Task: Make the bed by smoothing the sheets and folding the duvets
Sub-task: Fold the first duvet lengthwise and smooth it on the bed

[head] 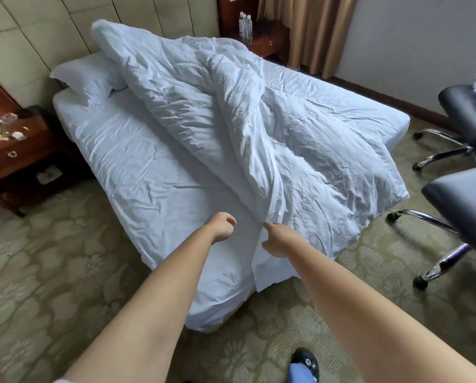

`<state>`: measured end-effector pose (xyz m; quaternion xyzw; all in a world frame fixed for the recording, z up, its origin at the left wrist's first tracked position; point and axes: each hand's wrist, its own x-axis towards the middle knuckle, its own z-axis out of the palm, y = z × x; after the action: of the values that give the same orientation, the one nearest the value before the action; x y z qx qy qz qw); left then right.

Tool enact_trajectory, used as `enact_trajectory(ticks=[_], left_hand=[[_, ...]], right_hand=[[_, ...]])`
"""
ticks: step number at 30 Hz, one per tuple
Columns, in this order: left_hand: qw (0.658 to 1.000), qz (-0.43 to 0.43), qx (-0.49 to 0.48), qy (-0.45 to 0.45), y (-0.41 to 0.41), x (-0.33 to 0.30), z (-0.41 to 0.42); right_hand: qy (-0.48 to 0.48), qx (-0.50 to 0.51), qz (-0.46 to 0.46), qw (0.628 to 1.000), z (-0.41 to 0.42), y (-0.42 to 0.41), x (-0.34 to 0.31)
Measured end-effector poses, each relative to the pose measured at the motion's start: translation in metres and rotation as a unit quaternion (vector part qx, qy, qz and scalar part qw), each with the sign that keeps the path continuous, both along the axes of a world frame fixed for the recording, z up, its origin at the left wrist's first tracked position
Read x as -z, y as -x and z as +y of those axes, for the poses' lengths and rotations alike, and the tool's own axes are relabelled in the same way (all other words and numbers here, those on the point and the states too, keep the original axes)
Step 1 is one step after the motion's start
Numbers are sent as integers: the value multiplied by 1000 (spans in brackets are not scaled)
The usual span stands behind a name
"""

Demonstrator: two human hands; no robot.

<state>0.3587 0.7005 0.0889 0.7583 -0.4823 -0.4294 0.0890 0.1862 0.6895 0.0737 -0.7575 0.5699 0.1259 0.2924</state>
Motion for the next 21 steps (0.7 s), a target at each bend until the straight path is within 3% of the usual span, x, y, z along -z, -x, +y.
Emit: enact_trajectory(ticks=[11, 21], left_hand=[[975, -45, 207, 71, -109, -22, -17], [928, -128, 349, 35, -138, -3, -125]], right_hand=[[29, 106, 18, 994, 23, -116, -13], [24, 210, 2, 977, -81, -141, 19]])
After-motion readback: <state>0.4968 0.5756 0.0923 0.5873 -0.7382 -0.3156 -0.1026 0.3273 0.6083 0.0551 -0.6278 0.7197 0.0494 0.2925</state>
